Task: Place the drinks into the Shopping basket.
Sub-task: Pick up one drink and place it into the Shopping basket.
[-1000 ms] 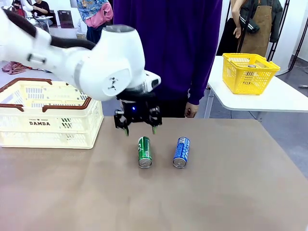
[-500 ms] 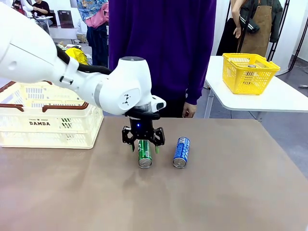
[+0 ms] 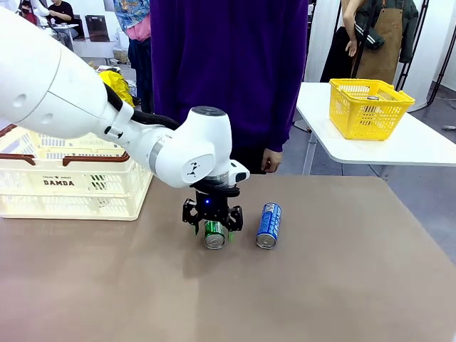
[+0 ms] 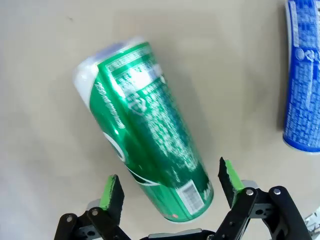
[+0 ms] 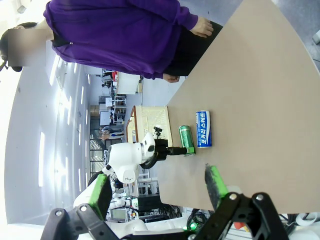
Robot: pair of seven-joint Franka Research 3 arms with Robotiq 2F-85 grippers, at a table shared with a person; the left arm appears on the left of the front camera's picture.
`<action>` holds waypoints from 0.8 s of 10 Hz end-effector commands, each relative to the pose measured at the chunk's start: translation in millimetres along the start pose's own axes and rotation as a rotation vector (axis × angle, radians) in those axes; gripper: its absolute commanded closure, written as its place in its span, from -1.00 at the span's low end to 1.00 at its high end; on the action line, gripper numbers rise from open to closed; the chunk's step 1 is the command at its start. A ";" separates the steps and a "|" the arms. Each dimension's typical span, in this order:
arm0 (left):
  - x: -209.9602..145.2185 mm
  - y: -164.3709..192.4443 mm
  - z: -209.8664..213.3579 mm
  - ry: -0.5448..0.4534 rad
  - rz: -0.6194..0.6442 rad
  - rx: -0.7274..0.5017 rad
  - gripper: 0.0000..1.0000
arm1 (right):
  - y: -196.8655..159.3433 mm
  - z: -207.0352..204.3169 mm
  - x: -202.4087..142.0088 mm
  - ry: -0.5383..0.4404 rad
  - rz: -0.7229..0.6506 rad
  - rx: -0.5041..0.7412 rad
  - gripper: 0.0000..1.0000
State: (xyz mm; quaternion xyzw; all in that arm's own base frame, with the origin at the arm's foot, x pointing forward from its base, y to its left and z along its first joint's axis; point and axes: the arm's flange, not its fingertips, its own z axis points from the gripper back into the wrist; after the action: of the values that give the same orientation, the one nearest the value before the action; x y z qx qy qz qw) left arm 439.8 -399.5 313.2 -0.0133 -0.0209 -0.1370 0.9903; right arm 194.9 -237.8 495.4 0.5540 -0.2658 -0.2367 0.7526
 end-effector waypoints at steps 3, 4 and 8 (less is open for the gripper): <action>6.0 -6.9 -6.1 -0.116 0.091 0.011 -1.00 | 1.2 0.4 2.5 -0.009 0.025 0.026 -1.00; 6.4 -6.3 -6.9 -0.123 0.101 0.009 -1.00 | 1.2 0.4 2.5 -0.009 0.025 0.026 -1.00; 9.4 -4.6 -6.0 -0.137 0.144 0.038 0.19 | 1.2 0.4 2.5 -0.009 0.025 0.026 -1.00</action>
State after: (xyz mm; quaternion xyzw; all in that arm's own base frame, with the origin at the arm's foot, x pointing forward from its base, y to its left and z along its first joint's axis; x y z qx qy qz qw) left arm 450.0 -403.9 311.3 -0.0262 -0.0727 -0.0755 0.9941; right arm 194.9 -237.8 495.4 0.5540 -0.2658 -0.2367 0.7526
